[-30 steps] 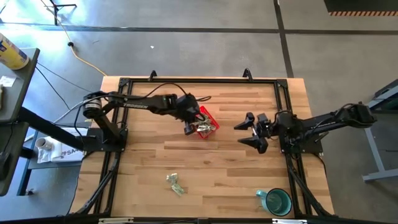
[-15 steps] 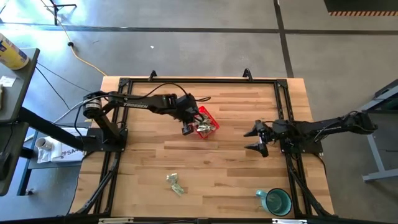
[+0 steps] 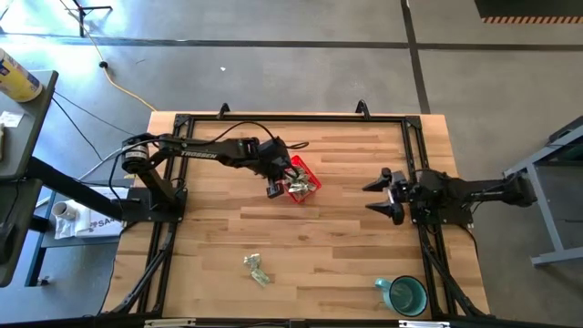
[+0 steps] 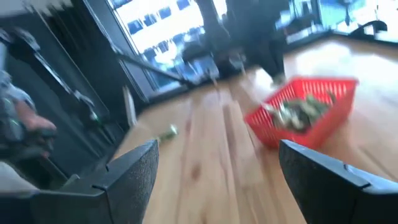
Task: Pick and place Stevia / Truvia into bins
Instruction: Put the stevia packet into the red basket
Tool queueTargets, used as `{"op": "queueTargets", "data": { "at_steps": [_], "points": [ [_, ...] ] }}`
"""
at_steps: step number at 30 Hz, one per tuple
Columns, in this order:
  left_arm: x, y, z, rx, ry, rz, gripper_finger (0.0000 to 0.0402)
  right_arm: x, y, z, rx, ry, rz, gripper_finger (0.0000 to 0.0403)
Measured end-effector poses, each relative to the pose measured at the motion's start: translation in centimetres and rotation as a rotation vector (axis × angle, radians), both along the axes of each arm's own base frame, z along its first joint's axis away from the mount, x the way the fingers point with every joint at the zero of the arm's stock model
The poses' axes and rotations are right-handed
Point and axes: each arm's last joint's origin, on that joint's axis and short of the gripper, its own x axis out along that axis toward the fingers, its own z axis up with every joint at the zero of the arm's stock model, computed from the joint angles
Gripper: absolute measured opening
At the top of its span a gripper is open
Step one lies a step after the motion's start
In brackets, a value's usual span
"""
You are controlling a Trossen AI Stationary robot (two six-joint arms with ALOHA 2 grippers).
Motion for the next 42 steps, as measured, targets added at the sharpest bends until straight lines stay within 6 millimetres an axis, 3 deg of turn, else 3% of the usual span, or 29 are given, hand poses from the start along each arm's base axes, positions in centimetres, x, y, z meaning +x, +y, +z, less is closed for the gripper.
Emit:
{"op": "queueTargets", "data": {
  "at_steps": [8, 29, 31, 34, 39, 42],
  "points": [
    [0.1, 0.0, 0.0, -0.005, -0.008, 0.015, 0.0023, -0.8, 0.0, 1.1, 0.003, -0.135, 0.002, 0.0321],
    [0.3, 0.1, -0.7, -0.016, 0.014, 0.058, 0.0023, -0.6, 0.0, 0.6, -0.004, -0.077, 0.005, 0.0321],
    [0.3, 0.1, -0.7, -0.011, 0.014, 0.05, 0.0023, -0.6, -0.2, 0.5, -0.022, -0.068, -0.068, 0.0321],
    [0.3, 0.1, -0.7, -0.01, 0.013, 0.05, 0.0023, -0.7, -0.7, 0.7, -0.112, -0.087, -0.205, 0.0321],
    [0.2, -0.2, -0.8, -0.02, 0.025, 0.054, 0.0023, -0.7, -1.2, 0.9, -0.586, -0.046, -0.329, 0.0321],
    [0.2, -0.3, -0.8, -0.024, 0.026, 0.05, 0.0023, -0.7, -1.1, 1.0, -0.583, -0.068, -0.295, 0.0321]
  ]
}}
